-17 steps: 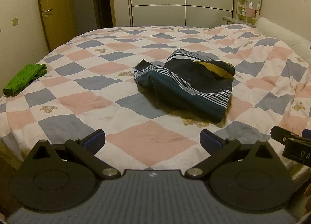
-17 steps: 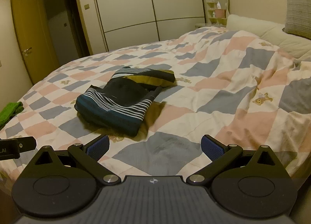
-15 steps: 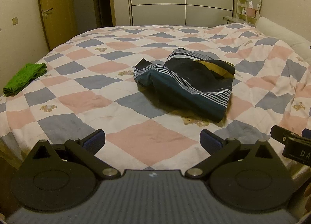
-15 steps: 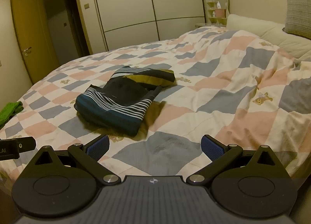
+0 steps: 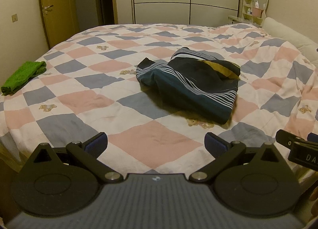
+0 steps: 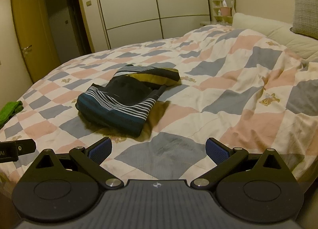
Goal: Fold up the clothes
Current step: 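Move both grippers toward the crumpled striped sweater on the bed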
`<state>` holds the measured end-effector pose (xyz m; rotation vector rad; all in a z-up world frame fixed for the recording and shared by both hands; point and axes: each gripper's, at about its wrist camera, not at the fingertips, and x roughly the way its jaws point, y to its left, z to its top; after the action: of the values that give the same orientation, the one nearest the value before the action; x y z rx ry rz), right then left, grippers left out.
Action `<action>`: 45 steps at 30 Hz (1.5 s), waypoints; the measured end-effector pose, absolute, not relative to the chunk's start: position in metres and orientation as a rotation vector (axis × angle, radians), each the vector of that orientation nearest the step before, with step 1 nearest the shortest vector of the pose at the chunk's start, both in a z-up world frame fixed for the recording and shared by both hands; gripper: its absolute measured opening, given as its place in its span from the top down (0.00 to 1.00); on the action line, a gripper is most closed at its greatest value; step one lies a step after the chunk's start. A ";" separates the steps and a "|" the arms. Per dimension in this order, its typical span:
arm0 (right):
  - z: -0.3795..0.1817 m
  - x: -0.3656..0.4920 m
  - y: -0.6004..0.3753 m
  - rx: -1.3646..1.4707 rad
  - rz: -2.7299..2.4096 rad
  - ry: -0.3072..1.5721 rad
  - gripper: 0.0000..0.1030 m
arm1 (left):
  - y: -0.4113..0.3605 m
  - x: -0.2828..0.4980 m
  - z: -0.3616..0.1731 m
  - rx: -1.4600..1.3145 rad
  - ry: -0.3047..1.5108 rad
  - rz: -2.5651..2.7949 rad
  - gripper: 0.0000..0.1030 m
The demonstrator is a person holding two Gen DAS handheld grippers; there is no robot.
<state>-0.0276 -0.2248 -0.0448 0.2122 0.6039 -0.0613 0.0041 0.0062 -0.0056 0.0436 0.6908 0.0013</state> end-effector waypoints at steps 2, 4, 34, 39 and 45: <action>-0.046 -0.028 -0.225 0.211 -0.061 0.605 0.00 | 0.007 0.005 -0.008 0.041 0.696 0.000 0.00; -0.046 -0.026 -0.224 0.208 -0.064 0.609 0.00 | 0.008 0.008 -0.010 0.041 0.703 0.003 0.00; -0.066 -0.007 -0.223 0.199 -0.098 0.677 0.00 | 0.023 0.023 -0.028 0.018 0.757 -0.012 0.00; -0.070 -0.002 -0.223 0.199 -0.099 0.692 0.00 | 0.025 0.030 -0.034 0.007 0.778 -0.028 0.00; -0.078 0.008 -0.223 0.201 -0.104 0.718 0.00 | 0.026 0.041 -0.044 0.003 0.805 -0.044 0.00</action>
<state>0.0077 -0.2226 -0.0778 0.2010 0.7178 -0.1045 0.0414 0.0258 -0.0435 0.0028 0.8050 -0.0442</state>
